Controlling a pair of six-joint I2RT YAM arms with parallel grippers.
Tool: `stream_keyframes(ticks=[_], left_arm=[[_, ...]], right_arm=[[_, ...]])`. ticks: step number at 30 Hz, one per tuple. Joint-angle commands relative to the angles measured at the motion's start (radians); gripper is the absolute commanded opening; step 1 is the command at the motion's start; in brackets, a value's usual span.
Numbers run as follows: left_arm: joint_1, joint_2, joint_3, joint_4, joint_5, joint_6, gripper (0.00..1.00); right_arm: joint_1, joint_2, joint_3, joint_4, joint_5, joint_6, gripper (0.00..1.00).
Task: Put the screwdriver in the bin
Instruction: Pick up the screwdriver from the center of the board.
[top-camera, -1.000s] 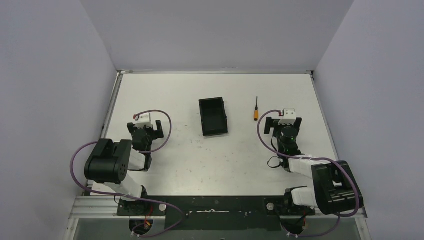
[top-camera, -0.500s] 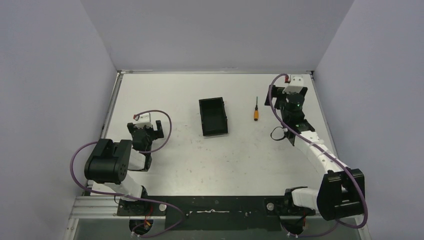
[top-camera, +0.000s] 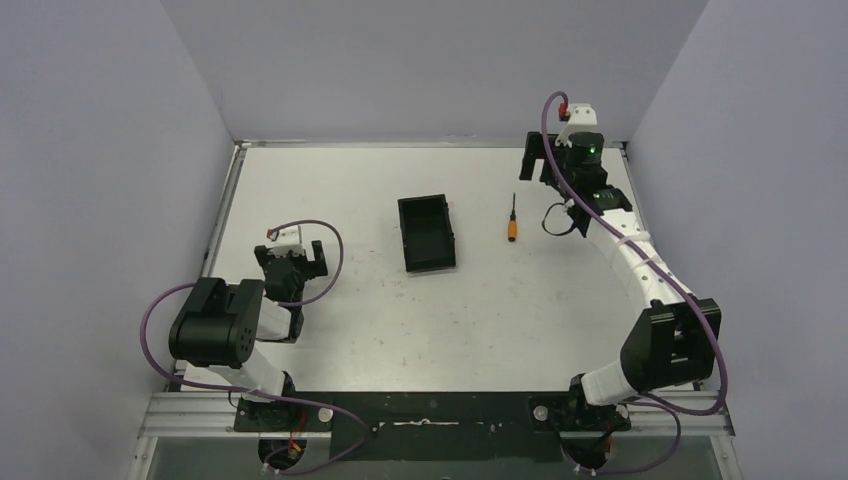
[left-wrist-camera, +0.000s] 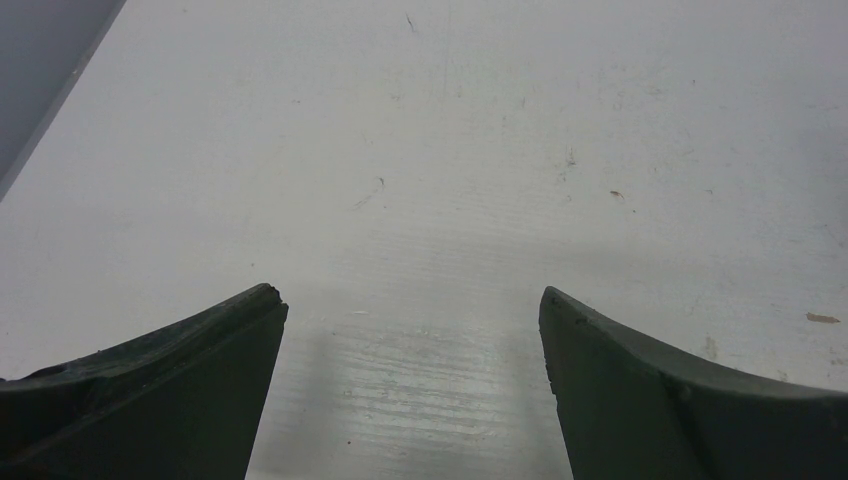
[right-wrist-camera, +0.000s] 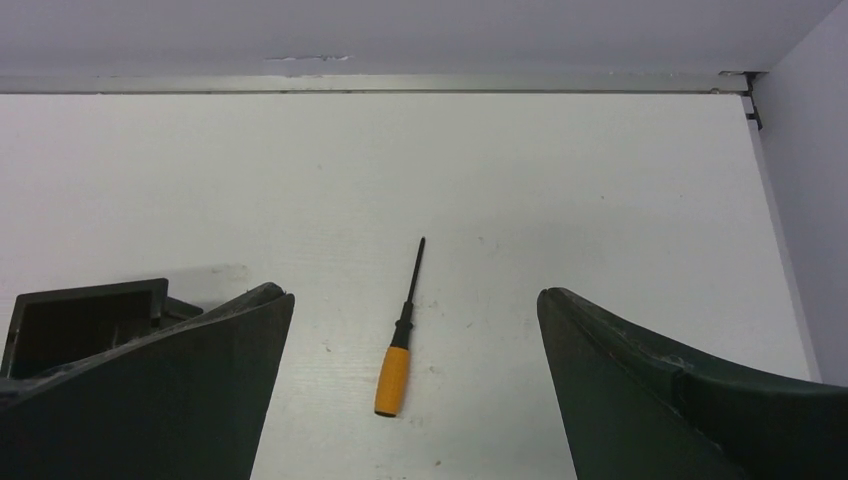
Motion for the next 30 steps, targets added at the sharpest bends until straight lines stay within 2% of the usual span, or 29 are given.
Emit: stream_keyframes(ticks=[1, 7, 15, 23, 30], left_arm=[[-0.002, -0.001, 0.024, 0.054, 0.012, 0.007, 0.97], [-0.002, -0.001, 0.024, 0.053, 0.012, 0.007, 0.97], [-0.002, -0.002, 0.024, 0.053, 0.012, 0.007, 0.97], [-0.002, 0.0, 0.024, 0.053, 0.012, 0.006, 0.97], [-0.002, -0.001, 0.024, 0.054, 0.012, 0.006, 0.97]], right_arm=[[-0.008, 0.056, 0.155, -0.088, -0.013, 0.023, 1.0], [-0.007, 0.208, 0.327, -0.222, 0.039, 0.033, 1.0], [-0.004, 0.406, 0.452, -0.275, 0.075, 0.06, 1.0], [-0.001, 0.575, 0.479, -0.284, 0.061, 0.088, 0.94], [0.0, 0.634, 0.416, -0.246, 0.034, 0.12, 0.85]])
